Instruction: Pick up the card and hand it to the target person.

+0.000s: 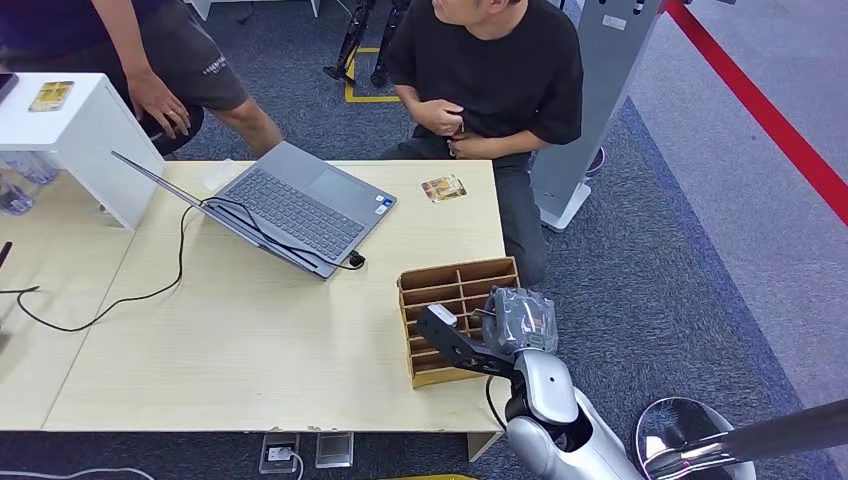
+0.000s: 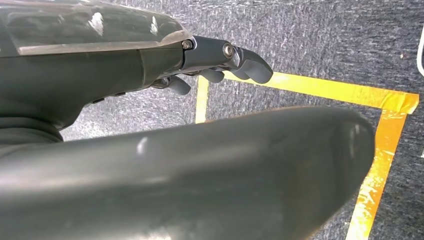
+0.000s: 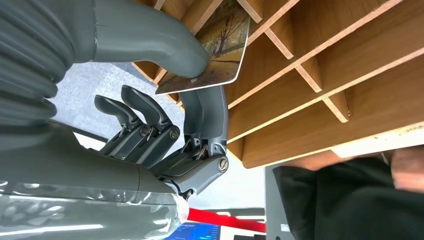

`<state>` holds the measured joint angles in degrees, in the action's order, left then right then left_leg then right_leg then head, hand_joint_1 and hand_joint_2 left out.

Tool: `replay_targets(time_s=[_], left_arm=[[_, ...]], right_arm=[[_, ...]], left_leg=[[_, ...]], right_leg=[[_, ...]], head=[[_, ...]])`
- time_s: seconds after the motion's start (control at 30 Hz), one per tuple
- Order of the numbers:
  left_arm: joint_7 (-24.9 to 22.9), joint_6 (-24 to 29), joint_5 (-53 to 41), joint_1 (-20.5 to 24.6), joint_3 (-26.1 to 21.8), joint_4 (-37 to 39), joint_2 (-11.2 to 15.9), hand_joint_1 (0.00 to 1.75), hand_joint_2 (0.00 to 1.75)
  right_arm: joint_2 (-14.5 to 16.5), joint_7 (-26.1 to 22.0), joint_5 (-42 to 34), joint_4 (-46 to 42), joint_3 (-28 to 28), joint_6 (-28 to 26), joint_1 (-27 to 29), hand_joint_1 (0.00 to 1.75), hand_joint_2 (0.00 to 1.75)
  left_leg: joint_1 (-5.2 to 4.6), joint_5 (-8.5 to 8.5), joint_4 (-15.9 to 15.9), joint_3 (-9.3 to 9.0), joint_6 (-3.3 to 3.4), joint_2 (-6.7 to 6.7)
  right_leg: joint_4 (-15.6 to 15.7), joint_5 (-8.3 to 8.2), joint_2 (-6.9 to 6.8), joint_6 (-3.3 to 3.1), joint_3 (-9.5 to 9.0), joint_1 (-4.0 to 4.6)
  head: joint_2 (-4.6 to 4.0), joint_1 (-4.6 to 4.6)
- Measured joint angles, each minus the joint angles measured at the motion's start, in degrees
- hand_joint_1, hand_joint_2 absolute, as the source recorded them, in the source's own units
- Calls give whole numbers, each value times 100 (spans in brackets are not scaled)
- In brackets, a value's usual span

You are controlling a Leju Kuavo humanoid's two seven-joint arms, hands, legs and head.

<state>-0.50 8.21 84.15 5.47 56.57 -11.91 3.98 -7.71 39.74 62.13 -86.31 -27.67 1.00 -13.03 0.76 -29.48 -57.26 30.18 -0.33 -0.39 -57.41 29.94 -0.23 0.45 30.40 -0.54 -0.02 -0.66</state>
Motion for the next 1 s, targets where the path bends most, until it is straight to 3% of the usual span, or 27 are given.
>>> replay_targets(time_s=[0.37,0.77,1.0], left_arm=[[116,-36,54,-7,0,0,0,0,0],[181,-46,25,-19,0,0,0,0,0],[188,-97,-59,-6,0,0,0,0,0]], right_arm=[[-130,-714,21,-429,-88,-1427,-176,175,175],[-533,-864,294,-1886,-93,-1892,-357,175,175],[-543,-1201,-244,-1620,-293,-1738,-1151,175,175]], left_leg=[[0,0,0,0,0,0],[0,0,0,0,0,0],[0,3,0,4,-1,0]], right_leg=[[0,0,0,0,0,0],[0,-1,1,0,1,0],[-6,-5,2,-1,-2,0]], head=[[0,1],[1,1],[1,-1]])
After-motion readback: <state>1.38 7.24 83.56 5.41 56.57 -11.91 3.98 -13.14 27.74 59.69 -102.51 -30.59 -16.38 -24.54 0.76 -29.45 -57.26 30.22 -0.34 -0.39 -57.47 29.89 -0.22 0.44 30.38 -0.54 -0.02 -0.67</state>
